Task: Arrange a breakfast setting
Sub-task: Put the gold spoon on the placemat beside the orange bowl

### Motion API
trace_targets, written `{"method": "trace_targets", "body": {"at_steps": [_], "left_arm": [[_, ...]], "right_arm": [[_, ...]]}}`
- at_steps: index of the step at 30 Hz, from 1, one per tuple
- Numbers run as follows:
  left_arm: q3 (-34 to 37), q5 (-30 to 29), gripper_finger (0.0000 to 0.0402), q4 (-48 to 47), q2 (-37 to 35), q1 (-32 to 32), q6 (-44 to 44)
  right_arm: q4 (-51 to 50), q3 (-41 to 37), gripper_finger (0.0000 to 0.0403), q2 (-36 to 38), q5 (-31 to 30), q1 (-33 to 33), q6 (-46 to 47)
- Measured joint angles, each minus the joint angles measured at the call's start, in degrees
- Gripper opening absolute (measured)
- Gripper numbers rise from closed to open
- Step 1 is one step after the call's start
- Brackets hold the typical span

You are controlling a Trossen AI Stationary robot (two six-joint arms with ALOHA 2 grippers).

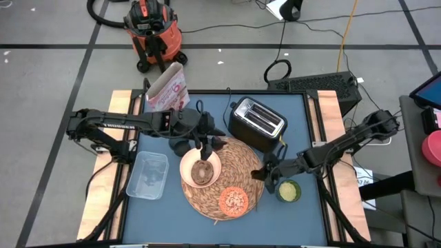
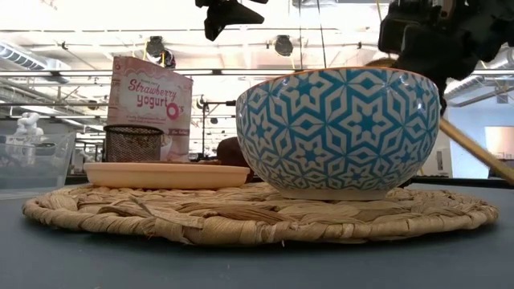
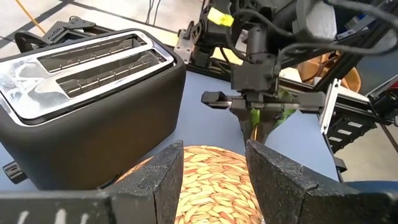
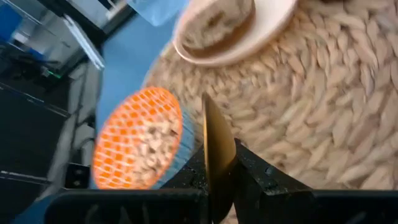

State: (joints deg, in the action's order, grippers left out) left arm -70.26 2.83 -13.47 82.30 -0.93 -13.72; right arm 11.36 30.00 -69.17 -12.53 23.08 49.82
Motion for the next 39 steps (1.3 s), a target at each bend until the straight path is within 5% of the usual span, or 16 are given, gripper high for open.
{"method": "trace_targets", "body": {"at_steps": [24, 39], "left_arm": [[-0.02, 0.02, 0.0179, -0.04, 0.00, 0.00, 1.11], [-0.02, 0.02, 0.0179, -0.07, 0.00, 0.00, 1.09]], "right_arm": [[1.85, 0.11, 0.0023, -7.25, -1.29, 0.12, 2.80], [4.08, -0.07, 0.0023, -7.27, 1.99, 0.29, 15.28]]}}
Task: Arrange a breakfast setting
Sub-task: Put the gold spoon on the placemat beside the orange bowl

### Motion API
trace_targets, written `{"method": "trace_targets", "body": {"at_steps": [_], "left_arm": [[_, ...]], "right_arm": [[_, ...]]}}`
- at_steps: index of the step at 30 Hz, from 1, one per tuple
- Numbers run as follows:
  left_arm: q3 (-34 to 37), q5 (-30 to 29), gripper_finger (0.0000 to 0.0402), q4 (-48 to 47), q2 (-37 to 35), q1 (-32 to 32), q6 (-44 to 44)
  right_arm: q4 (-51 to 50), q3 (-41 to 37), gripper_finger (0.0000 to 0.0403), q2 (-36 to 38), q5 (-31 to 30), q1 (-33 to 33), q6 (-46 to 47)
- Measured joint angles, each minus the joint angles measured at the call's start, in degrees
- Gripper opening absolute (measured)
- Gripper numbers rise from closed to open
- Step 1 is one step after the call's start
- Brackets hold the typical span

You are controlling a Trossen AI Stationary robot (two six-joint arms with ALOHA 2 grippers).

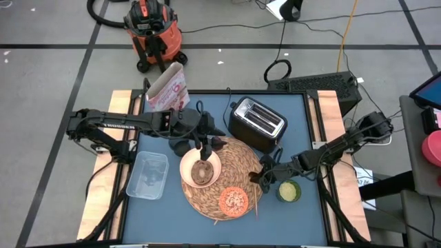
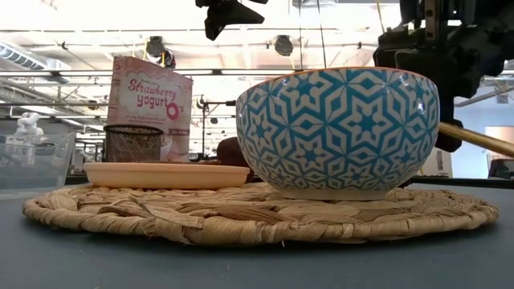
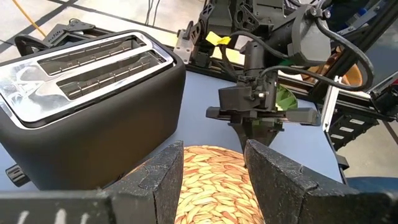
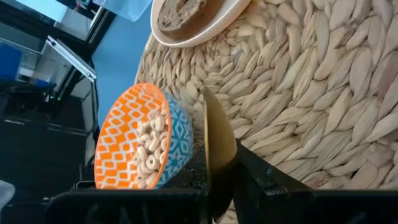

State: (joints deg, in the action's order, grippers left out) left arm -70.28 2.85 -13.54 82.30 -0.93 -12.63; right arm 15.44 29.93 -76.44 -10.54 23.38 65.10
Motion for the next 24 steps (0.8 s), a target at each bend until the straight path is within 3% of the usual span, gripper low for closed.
{"method": "trace_targets", "body": {"at_steps": [24], "left_arm": [[0.00, 0.00, 0.0179, 0.00, 0.00, 0.00, -0.17]], "right_arm": [[-2.82, 0.07, 0.0032, -4.04, -2.93, -0.11, 0.46]]}}
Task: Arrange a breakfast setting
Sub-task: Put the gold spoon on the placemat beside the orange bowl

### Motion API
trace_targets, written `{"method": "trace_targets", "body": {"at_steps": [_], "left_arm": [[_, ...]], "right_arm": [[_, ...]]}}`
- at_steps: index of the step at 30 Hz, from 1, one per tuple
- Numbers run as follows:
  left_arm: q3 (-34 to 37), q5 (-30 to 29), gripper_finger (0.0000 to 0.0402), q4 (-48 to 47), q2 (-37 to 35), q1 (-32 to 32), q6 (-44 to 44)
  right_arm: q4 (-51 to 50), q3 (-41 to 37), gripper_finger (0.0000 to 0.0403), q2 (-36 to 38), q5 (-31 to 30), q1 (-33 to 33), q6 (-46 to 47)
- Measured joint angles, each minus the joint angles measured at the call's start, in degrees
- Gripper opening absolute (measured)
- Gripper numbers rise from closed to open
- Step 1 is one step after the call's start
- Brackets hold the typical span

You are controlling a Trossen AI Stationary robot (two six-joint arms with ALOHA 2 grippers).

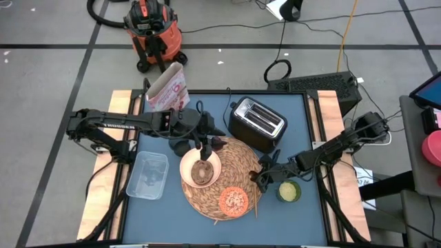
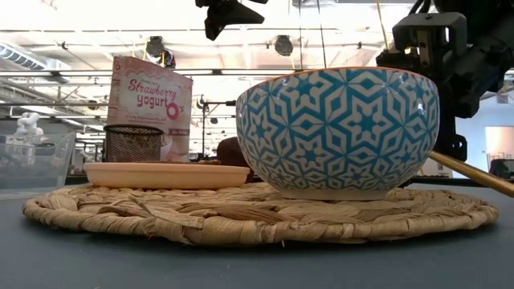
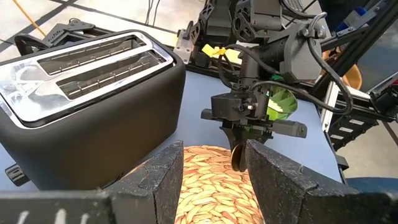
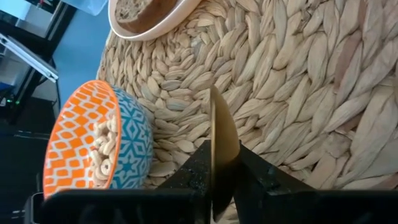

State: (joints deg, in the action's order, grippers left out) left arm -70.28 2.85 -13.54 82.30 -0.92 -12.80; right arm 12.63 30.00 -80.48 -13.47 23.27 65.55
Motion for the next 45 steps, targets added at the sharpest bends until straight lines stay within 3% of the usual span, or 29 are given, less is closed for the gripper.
{"method": "trace_targets", "body": {"at_steps": [19, 32, 45], "left_arm": [[0.00, 0.00, 0.0179, -0.02, 0.00, 0.00, -0.13], [0.00, 0.00, 0.0179, -0.04, 0.00, 0.00, -0.09], [0.00, 0.00, 0.0179, -0.52, 0.00, 0.00, 0.02]], "right_arm": [[-1.82, 0.00, 0.0045, -0.03, -0.31, -0.02, -0.89], [-6.25, -0.02, 0.0126, -0.05, -0.31, -0.02, -2.20], [-7.41, -0.02, 0.0175, -0.05, -0.24, -0.02, -8.03]]}}
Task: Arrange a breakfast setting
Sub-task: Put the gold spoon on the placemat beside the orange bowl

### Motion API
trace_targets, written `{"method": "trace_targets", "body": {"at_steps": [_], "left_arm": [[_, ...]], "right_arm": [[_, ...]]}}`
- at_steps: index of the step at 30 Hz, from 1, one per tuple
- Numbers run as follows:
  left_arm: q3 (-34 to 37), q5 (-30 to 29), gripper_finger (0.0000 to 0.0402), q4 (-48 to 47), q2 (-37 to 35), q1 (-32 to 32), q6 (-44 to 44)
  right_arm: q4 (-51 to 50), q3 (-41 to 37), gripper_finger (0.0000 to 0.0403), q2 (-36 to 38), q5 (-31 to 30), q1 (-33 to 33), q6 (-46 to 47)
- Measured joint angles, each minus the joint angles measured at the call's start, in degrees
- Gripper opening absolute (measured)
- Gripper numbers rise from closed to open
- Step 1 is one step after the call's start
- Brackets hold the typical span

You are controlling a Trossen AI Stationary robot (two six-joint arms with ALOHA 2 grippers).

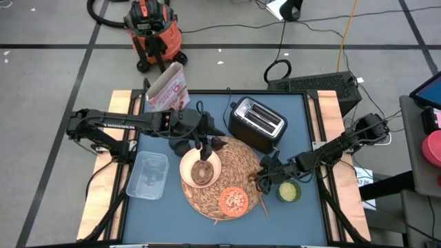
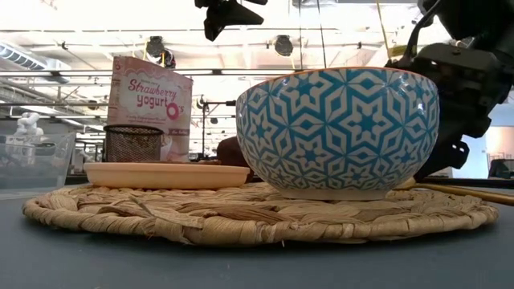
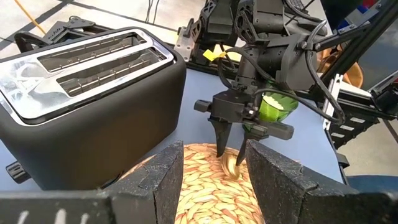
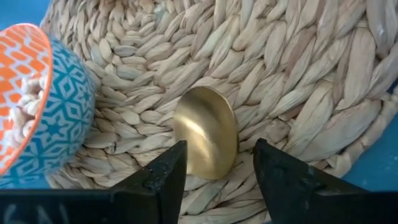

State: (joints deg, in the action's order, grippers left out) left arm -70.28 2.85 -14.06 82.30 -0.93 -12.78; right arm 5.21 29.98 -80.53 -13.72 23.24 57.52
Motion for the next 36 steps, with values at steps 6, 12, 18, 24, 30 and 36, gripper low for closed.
{"method": "trace_targets", "body": {"at_steps": [6, 12, 18, 24, 30, 36], "left_arm": [[0.00, 0.00, 0.0179, 0.04, 0.00, 0.00, 0.00], [0.00, 0.02, 0.0179, 0.06, 0.00, 0.00, -0.02], [0.00, 0.03, 0.0179, 0.06, 0.00, 0.01, -0.04], [0.00, 0.03, 0.0179, 0.10, 0.00, 0.01, 0.22], [0.00, 0.04, 0.0179, 0.11, 0.00, 0.02, 0.26], [0.00, 0.04, 0.0179, 0.13, 0.00, 0.00, 0.26]], "right_arm": [[0.07, 0.00, 0.0174, 0.02, 0.24, 0.00, -2.66], [0.14, 0.00, 0.0170, 0.68, 0.39, 0.00, -3.09], [0.13, 0.00, 0.0169, 4.41, 0.35, -0.13, -7.00], [0.22, 0.00, 0.0169, 8.34, 0.28, -2.43, -13.67], [1.37, 0.00, 0.0169, 10.88, 0.55, -6.04, -22.66], [4.70, 1.76, 0.0169, 11.68, 8.21, -10.72, -30.54]]}}
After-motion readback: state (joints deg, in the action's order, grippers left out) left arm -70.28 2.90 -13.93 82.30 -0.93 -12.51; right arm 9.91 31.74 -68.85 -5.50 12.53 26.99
